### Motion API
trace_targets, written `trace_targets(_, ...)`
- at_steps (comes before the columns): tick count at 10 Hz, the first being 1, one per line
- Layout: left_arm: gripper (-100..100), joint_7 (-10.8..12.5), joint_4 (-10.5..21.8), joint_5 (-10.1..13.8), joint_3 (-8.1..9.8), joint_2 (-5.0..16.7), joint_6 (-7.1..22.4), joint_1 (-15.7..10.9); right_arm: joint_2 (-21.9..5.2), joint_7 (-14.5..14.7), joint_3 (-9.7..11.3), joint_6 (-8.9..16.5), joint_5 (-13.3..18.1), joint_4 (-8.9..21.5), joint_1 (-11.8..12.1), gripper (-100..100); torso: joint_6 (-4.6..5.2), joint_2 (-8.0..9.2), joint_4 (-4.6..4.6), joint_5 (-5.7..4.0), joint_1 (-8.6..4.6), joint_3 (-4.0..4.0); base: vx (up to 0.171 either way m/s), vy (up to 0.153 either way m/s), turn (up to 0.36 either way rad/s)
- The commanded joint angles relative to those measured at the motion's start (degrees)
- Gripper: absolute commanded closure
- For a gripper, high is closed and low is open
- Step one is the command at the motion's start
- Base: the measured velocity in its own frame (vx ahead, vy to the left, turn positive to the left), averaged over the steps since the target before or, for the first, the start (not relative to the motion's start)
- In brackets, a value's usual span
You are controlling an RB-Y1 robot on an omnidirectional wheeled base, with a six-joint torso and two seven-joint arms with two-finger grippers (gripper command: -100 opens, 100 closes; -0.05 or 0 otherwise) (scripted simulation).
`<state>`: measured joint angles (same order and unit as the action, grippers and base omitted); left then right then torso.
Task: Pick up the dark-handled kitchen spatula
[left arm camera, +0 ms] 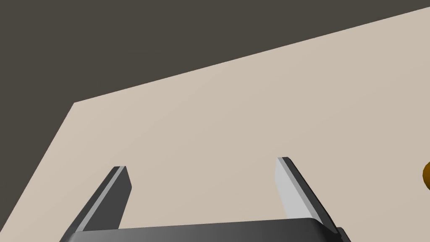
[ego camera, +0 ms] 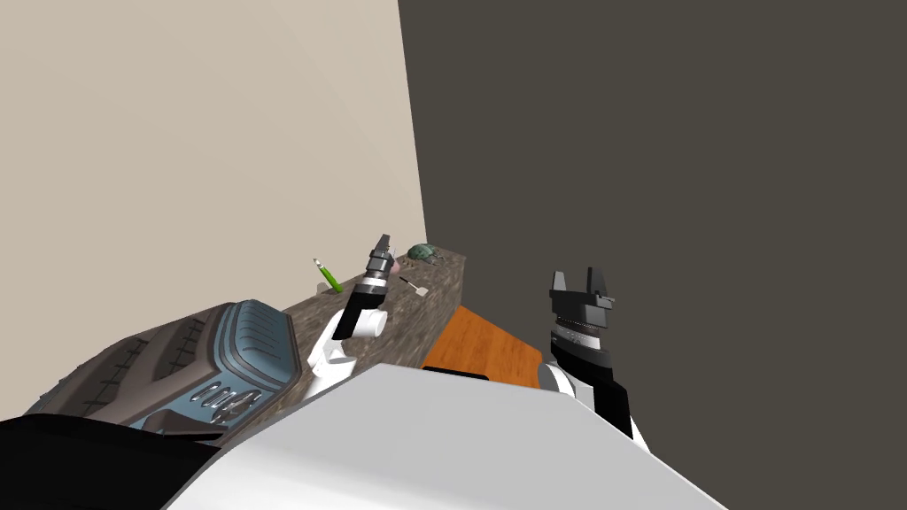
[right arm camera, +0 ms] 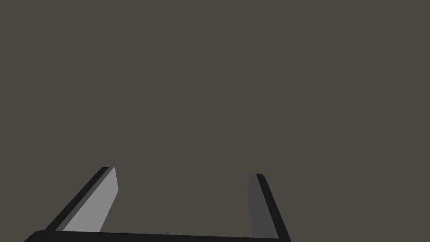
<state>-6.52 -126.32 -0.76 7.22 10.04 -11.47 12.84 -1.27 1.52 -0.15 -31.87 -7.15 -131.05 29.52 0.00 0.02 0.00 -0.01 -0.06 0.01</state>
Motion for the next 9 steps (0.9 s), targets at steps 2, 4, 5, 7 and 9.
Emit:
trace_targets(2, -100, -1.65, 1.4, 0.93, 0.91, 0.67, 4.56, -2.62, 0.0, 0.0, 0.0, 0.0, 0.0, 0.0, 0.0, 0, 0.01, 0.0, 0.0, 0.0, 0.0, 0.0, -0.007, -0.016, 0.06)
trace_targets(4, -100, -1.65, 1.4, 0.93, 0.91, 0.67, 6.78, -2.62, 0.0, 0.0, 0.0, 0.0, 0.0, 0.0, 0.0, 0, 0.01, -0.02, -0.01, 0.0, -0.01, -0.01, -0.003, -0.012, 0.012)
trace_targets(5, -100, -2.79, 2.67, 1.56, 1.51, 1.1, 8.78, -4.55, 0.0, 0.0, 0.0, 0.0, 0.0, 0.0, 0.0, 0, 0.01, -0.02, -0.01, 0.0, 0.02, -0.01, -0.001, -0.013, 0.064)
trace_targets(7, -100, -3.97, 3.98, 2.18, 2.11, 1.53, 12.46, -6.46, 0.0, 0.0, 0.0, 0.0, 0.0, 0.0, 0.0, 0, 0.01, -0.03, -0.01, 0.0, 0.0, -0.02, -0.003, -0.016, 0.049)
trace_targets(9, -100, -3.97, 3.98, 2.18, 2.11, 1.53, 14.57, -6.46, 0.0, 0.0, 0.0, 0.0, 0.0, 0.0, 0.0, 0, 0.01, -0.04, -0.01, 0.0, -0.01, -0.02, 0.002, -0.013, 0.024)
